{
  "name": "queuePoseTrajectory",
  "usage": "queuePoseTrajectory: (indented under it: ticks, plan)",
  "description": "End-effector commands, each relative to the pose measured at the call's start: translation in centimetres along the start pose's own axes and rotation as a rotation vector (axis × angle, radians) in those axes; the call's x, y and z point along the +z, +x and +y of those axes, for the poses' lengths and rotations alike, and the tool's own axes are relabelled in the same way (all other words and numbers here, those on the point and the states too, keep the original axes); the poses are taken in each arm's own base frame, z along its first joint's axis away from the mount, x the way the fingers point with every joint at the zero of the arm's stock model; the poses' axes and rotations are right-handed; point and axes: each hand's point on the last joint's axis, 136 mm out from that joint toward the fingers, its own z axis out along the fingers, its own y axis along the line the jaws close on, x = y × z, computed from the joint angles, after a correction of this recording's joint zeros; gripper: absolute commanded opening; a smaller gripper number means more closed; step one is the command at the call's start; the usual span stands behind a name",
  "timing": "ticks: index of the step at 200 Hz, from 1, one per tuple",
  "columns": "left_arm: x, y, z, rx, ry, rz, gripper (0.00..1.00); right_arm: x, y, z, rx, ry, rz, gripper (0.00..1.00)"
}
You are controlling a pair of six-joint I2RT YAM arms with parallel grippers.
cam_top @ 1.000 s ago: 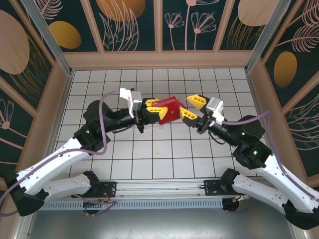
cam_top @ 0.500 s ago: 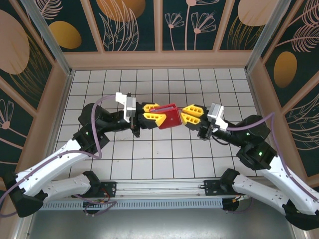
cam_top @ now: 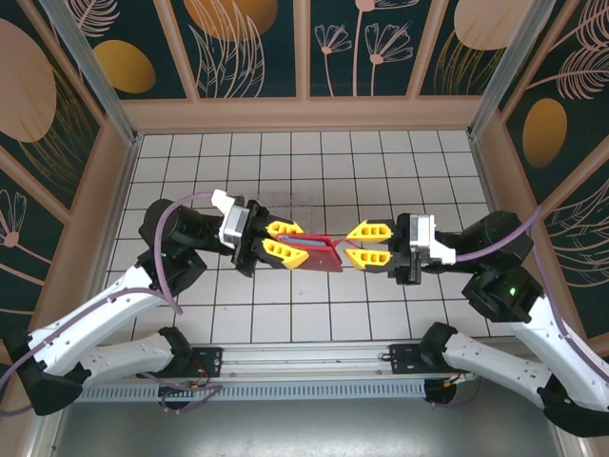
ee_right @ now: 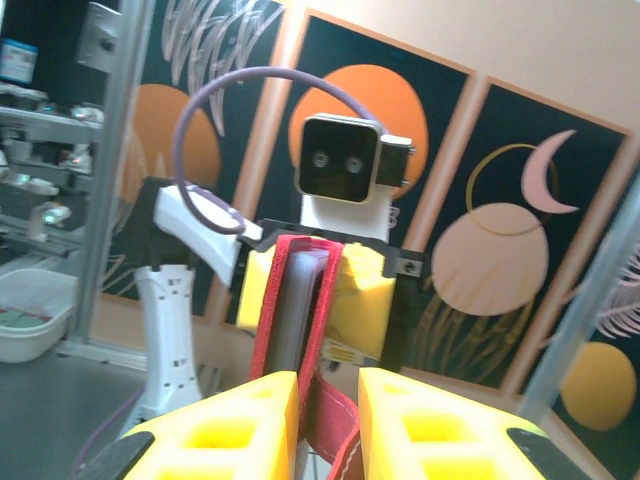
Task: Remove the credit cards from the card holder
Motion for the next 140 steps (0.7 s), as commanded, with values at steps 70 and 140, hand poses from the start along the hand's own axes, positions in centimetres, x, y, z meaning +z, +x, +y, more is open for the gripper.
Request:
queuePoseTrajectory:
  ticks: [70,140]
  plan:
    - [0.6,-2.0,-1.7,0.061,0.126,-0.016,0.0,1.3,0.9,0.9,0.085,-0.13,0.047,0.21]
    - [0.7,-1.9,-1.5,0.055,0.119,-0.014,0.0,1.0,0.2,2.3,0.087,-0.212,0.02,0.28]
